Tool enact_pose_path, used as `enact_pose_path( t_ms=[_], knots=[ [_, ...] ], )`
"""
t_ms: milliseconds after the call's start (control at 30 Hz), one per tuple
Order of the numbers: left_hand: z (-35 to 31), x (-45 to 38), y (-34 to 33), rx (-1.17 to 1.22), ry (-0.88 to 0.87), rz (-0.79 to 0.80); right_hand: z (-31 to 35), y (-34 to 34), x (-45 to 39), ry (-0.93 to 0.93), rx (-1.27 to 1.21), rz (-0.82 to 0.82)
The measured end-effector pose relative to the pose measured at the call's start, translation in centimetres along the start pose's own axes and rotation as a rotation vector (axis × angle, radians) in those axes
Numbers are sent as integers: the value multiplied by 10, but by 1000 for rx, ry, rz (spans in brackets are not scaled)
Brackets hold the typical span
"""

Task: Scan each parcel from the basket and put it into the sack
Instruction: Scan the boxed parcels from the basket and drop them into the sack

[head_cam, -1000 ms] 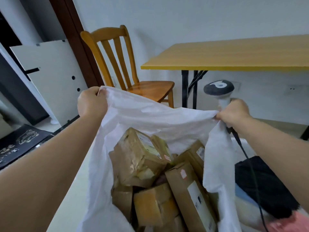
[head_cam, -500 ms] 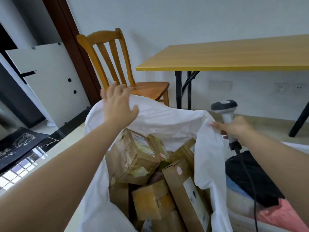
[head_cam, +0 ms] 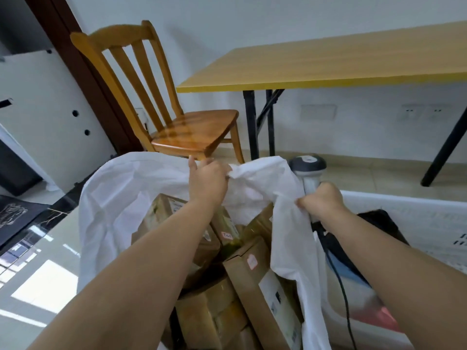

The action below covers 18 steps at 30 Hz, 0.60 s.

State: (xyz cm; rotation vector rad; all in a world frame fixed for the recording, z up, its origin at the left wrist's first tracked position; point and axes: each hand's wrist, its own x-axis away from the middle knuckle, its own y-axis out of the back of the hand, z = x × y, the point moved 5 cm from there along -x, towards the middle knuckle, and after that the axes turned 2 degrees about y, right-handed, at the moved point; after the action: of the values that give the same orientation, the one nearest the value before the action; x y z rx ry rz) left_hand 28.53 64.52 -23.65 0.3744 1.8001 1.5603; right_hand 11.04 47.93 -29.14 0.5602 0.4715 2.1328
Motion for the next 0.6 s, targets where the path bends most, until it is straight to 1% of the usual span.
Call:
enact_pose_path(
  t_ms=[67, 167, 267, 333, 400, 467, 533, 600],
  knots=[
    [8, -12, 5, 52, 75, -63, 7, 1, -14, 20, -67, -60],
    [22, -33, 14, 72, 214, -102, 29, 5, -33, 63, -163, -113],
    [42, -54, 22, -32, 356, -111, 72, 21, -49, 138, -292, -155],
    [46, -62, 25, -74, 392, -112, 95, 32, -57, 221, -282, -174],
    [45, -63, 22, -44, 388, -64, 93, 32, -60, 235, -209, -158],
    [40, -61, 18, 49, 330, 6, 70, 26, -61, 163, -163, -136],
    [32, -53, 19, 140, 205, 37, 44, 24, -57, 89, -139, -137],
    [25, -37, 21, 213, 80, 47, 26, 27, -51, 53, -80, -134]
  ],
)
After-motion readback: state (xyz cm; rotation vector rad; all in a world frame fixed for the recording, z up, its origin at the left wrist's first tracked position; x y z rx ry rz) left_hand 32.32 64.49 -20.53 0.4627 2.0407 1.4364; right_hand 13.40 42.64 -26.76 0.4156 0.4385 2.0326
